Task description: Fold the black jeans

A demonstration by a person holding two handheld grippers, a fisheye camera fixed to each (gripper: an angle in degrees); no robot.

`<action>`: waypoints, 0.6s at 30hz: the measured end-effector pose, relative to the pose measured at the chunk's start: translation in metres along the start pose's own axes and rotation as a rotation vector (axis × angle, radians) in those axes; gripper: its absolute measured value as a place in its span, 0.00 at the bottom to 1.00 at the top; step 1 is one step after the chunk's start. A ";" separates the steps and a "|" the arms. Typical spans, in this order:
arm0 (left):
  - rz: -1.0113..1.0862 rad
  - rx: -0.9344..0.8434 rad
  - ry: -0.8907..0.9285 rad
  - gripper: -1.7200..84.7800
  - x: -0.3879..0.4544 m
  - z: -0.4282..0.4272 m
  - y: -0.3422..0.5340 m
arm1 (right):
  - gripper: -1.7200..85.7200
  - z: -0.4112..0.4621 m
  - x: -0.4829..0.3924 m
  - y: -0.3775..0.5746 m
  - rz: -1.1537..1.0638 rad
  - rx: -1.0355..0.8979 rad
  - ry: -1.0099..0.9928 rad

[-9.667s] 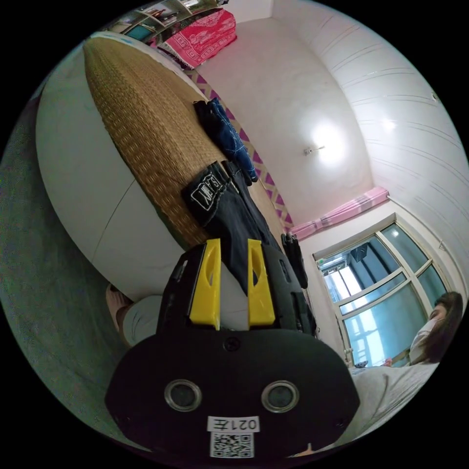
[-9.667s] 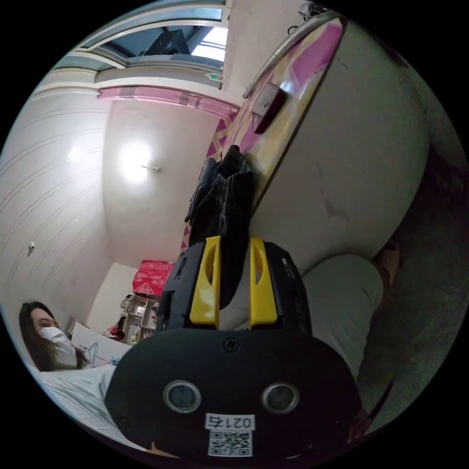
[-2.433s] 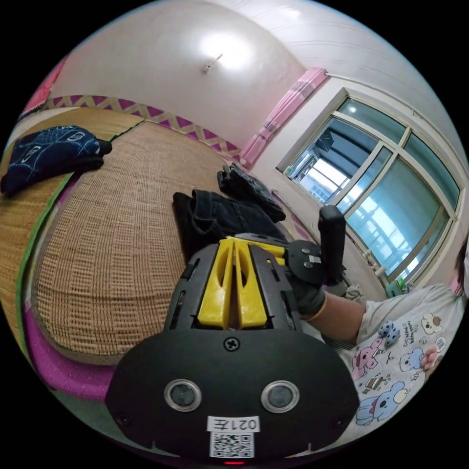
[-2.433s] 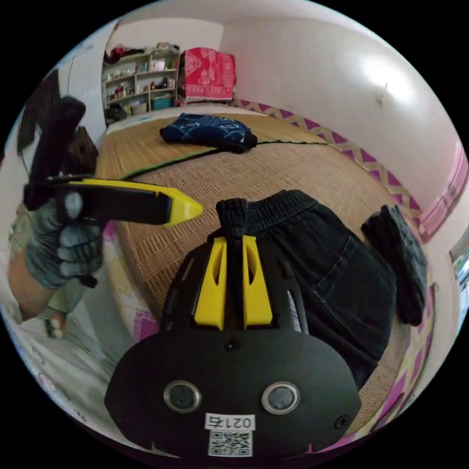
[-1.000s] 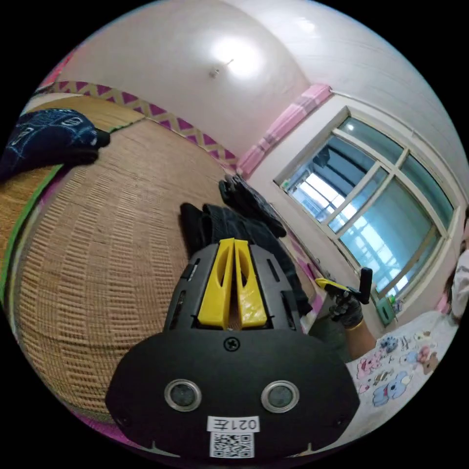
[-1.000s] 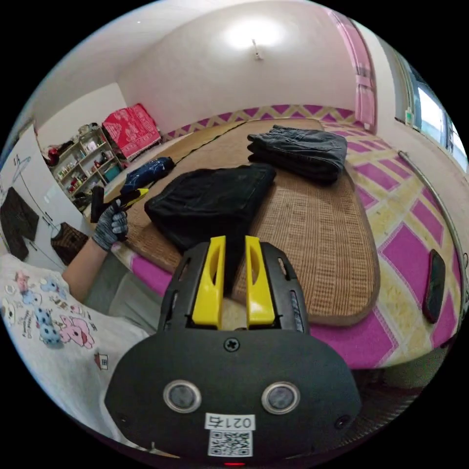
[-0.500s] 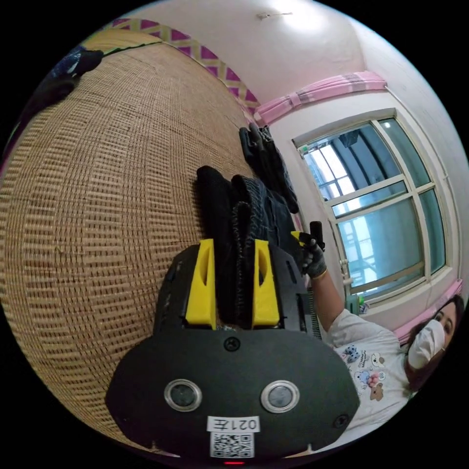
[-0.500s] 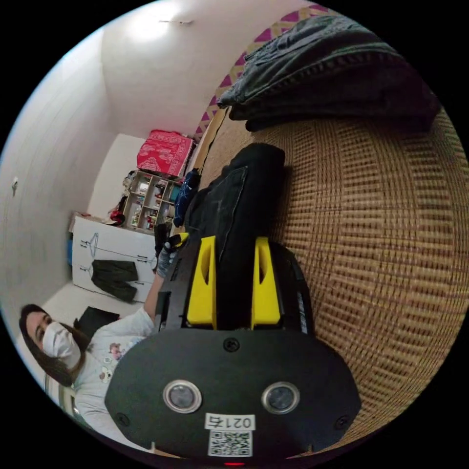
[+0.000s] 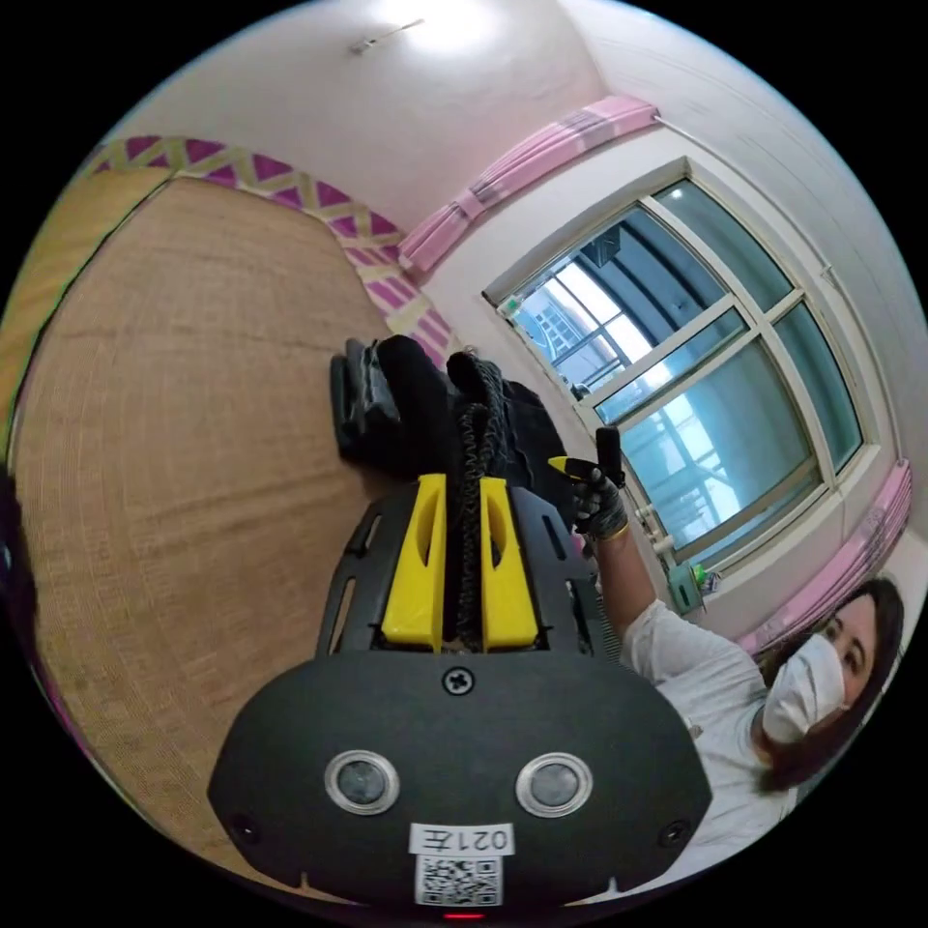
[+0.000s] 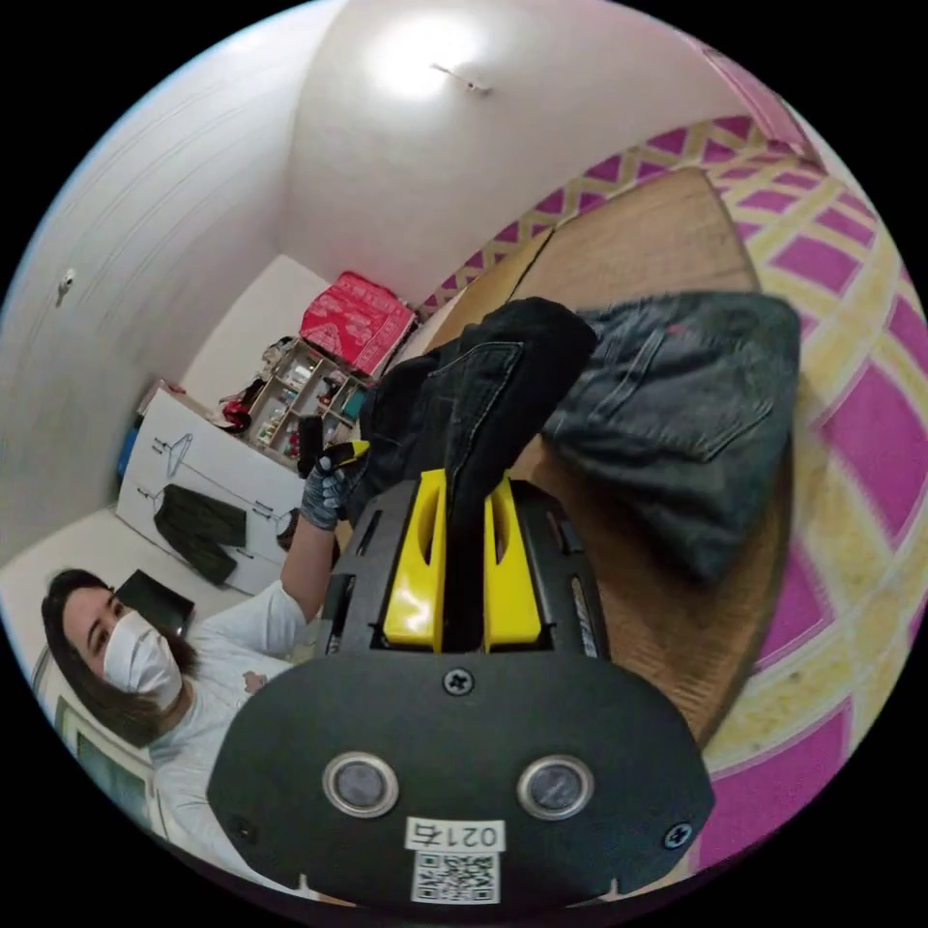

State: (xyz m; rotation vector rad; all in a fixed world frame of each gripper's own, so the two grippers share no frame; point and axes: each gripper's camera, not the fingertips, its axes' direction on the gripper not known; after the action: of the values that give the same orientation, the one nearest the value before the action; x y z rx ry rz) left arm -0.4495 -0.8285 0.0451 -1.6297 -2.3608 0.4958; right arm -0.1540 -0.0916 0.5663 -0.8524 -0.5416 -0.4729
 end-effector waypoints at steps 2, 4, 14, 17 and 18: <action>0.019 0.011 0.003 0.08 0.008 0.026 -0.055 | 0.09 -0.019 0.003 -0.031 -0.006 0.038 0.056; 0.015 0.025 -0.003 0.09 0.005 0.047 -0.089 | 0.10 -0.029 0.013 -0.058 0.007 0.071 0.101; -0.026 0.080 -0.204 0.03 -0.039 0.068 -0.046 | 0.14 0.040 0.037 -0.059 0.043 0.061 0.615; 0.116 0.074 -0.322 0.05 -0.011 0.037 0.007 | 0.13 0.082 -0.022 -0.036 -0.147 0.030 0.570; 0.141 0.071 -0.349 0.06 -0.005 0.030 0.018 | 0.13 0.107 -0.049 -0.027 -0.233 0.000 0.530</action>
State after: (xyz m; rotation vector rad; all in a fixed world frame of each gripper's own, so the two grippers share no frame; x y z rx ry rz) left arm -0.4437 -0.8314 0.0102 -1.8097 -2.4355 0.9503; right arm -0.2344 -0.0132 0.6093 -0.6294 -0.1490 -0.8797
